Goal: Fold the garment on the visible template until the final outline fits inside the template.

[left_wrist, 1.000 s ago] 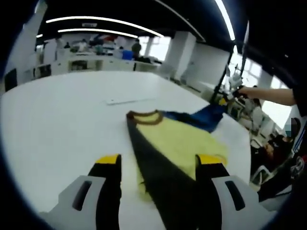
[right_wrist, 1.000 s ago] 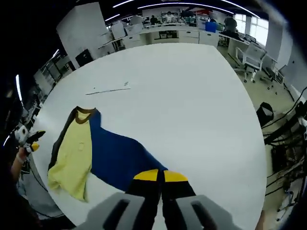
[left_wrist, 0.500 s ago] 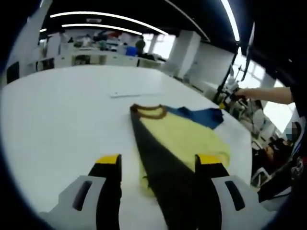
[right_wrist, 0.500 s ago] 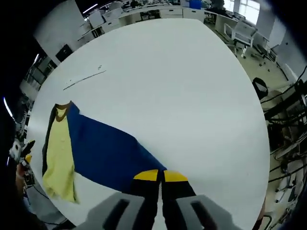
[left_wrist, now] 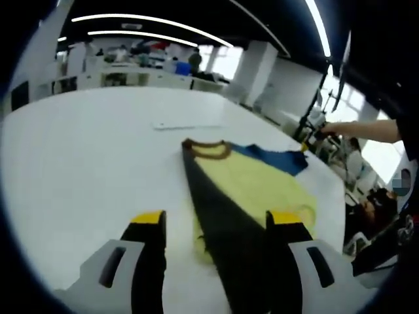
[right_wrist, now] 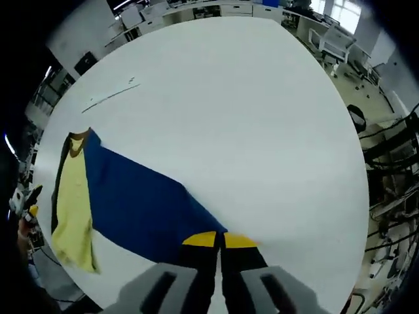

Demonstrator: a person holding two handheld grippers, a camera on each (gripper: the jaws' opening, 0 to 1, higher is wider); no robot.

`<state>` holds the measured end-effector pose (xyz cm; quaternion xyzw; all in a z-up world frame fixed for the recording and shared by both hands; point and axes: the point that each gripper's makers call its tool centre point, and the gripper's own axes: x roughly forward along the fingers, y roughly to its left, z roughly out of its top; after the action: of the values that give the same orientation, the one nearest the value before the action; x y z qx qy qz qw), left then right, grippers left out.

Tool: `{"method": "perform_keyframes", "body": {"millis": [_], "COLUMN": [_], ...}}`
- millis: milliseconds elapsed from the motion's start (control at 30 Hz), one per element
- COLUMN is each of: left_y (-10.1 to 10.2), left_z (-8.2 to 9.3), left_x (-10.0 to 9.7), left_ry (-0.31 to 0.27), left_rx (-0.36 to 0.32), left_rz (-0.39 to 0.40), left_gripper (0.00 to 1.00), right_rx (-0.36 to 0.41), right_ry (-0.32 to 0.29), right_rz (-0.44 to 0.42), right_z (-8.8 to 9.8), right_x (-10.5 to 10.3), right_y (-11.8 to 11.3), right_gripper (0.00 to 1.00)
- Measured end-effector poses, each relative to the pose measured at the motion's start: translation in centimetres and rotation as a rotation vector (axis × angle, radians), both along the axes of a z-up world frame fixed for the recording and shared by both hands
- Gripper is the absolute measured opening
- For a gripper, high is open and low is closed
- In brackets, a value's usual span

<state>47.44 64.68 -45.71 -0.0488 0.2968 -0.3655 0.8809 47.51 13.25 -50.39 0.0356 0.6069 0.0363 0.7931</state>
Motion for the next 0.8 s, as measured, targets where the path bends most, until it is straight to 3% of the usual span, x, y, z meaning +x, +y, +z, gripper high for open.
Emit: {"method": "perform_keyframes", "body": {"millis": [67, 167, 267, 400, 633, 800], "left_y": [0.0, 0.1, 0.1, 0.1, 0.2, 0.3], "left_z": [0.0, 0.2, 0.2, 0.3, 0.5, 0.6], "left_x": [-0.1, -0.1, -0.2, -0.2, -0.3, -0.2], "left_ry": [-0.003, -0.006, -0.008, -0.011, -0.017, -0.02], "left_rx": [0.002, -0.001, 0.0, -0.003, -0.006, -0.009], "left_rz": [-0.001, 0.002, 0.002, 0.001, -0.002, 0.001], "left_gripper": [0.58, 0.58, 0.58, 0.58, 0.58, 0.58], "right_rx": [0.002, 0.008, 0.018, 0.082, 0.106, 0.107], "right_ry": [-0.051, -0.078, -0.116, -0.17, -0.247, -0.276], "right_rz": [0.023, 0.007, 0.004, -0.064, -0.135, -0.128], "right_z": [0.3, 0.8, 1.3, 1.8, 2.7, 3.3], "right_x": [0.4, 0.2, 0.2, 0.6, 1.7, 2.2], "right_y": [0.2, 0.3, 0.6, 0.9, 0.1, 0.5], "right_gripper": [0.01, 0.19, 0.2, 0.31, 0.32, 0.31]}}
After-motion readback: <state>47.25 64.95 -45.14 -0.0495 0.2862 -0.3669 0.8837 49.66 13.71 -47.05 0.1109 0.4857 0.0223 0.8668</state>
